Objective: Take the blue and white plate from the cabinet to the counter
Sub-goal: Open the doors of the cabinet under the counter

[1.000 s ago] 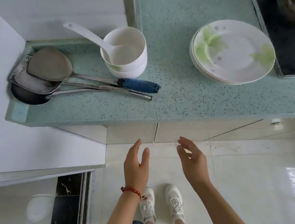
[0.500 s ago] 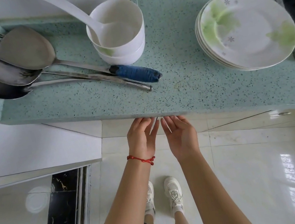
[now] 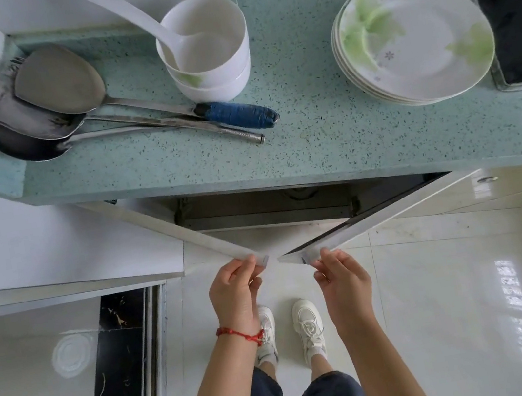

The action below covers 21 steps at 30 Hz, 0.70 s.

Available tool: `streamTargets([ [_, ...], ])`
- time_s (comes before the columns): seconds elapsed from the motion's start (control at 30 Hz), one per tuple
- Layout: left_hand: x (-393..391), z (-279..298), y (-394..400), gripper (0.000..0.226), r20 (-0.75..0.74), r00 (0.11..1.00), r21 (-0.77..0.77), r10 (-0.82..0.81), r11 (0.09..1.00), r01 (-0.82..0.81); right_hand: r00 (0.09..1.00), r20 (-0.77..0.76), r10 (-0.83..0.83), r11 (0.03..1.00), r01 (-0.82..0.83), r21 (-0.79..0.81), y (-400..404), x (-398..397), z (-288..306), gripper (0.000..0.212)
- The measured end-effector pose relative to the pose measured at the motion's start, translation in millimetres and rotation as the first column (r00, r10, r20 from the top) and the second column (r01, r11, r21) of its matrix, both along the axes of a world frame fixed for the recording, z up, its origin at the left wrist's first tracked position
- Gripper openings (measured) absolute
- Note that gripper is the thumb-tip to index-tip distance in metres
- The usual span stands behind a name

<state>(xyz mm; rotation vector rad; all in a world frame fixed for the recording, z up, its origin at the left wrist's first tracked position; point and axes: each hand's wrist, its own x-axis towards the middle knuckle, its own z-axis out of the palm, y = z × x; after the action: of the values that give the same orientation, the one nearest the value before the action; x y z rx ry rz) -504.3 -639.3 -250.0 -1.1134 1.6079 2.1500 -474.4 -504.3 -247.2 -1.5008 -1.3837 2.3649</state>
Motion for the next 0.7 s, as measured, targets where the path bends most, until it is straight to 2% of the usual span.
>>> streamTargets([
  [0.3, 43.5, -5.2, -35.8, 0.014, -0.009, 0.997, -0.242, -0.07, 0.968, 0.066, 0.992, 0.087, 0.088, 0.971, -0.105, 0.217, 13.6, 56.3, 0.2, 0.026],
  [0.7, 91.6, 0.1, -85.2, 0.018, -0.055, 0.995, -0.405, -0.08, 0.913, 0.051, 0.982, 0.091, 0.164, 0.942, -0.184, 0.281, 46.0, 112.7, 6.6, 0.015],
])
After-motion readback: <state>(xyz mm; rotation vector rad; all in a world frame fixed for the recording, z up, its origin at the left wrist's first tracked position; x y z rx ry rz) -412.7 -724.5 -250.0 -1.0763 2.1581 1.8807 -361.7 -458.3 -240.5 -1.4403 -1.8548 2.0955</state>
